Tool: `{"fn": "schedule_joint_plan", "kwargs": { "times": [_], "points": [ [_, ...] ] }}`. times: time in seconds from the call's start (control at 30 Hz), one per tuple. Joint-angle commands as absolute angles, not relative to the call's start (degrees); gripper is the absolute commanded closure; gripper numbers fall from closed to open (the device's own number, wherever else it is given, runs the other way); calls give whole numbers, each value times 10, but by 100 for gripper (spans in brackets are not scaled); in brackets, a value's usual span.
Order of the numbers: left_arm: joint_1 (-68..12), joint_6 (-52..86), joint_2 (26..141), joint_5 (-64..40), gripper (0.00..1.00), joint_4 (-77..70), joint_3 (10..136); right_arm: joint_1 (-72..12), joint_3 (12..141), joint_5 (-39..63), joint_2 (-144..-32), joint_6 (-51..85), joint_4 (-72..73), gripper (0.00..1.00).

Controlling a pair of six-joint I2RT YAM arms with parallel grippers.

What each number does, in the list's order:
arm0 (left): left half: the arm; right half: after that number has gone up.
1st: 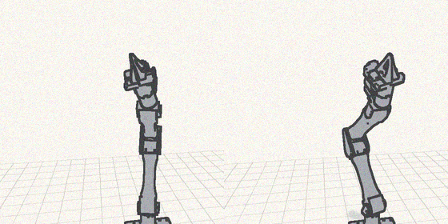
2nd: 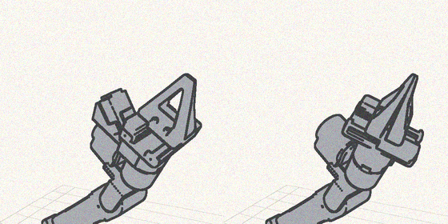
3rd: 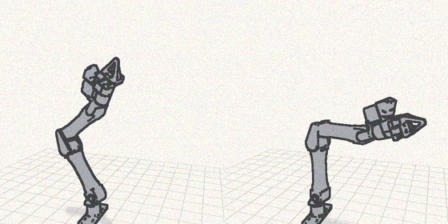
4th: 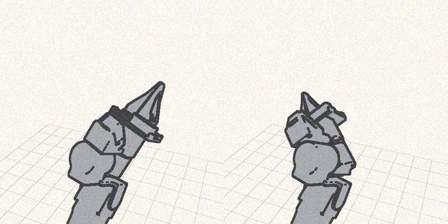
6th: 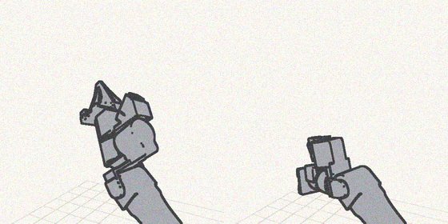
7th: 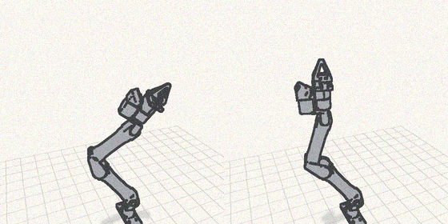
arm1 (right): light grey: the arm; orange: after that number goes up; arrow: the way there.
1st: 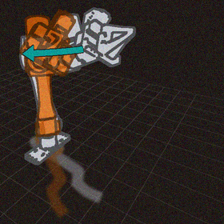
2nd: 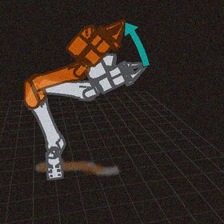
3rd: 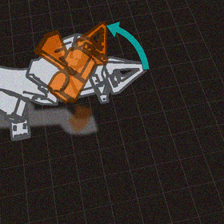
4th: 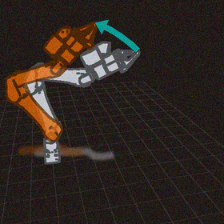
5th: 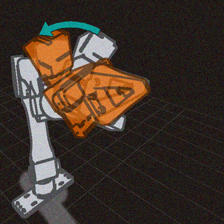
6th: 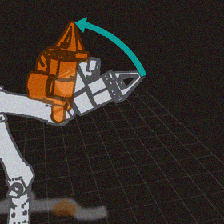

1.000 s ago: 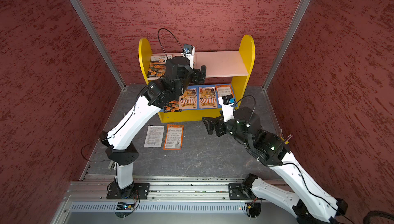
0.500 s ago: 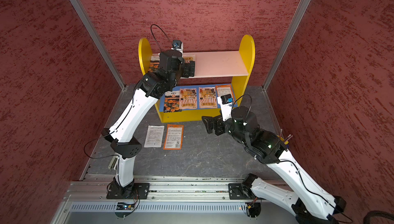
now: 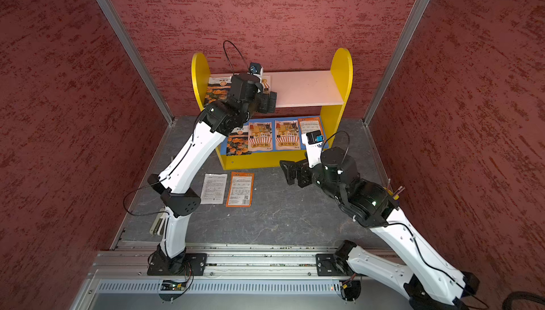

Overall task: Take the seed bag off the shelf
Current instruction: Pick up the seed packet from the shelf.

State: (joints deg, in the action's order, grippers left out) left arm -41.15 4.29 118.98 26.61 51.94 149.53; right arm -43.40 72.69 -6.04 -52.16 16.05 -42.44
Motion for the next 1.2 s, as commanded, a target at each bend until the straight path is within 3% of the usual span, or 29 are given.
{"fn": "schedule_joint_plan", "kwargs": {
  "times": [0.0, 0.67, 1.17],
  "points": [
    [-414, 53, 1194, 246, 0, 533, 1506, -432, 722, -79, -512, 163, -429, 2],
    [-447, 112, 1154, 222, 0, 616, 1505, -432, 718, -66, -517, 166, -405, 1],
    [-453, -2, 1023, 173, 0, 262, 1294, -432, 681, -87, -550, 341, -201, 2]
  ]
}}
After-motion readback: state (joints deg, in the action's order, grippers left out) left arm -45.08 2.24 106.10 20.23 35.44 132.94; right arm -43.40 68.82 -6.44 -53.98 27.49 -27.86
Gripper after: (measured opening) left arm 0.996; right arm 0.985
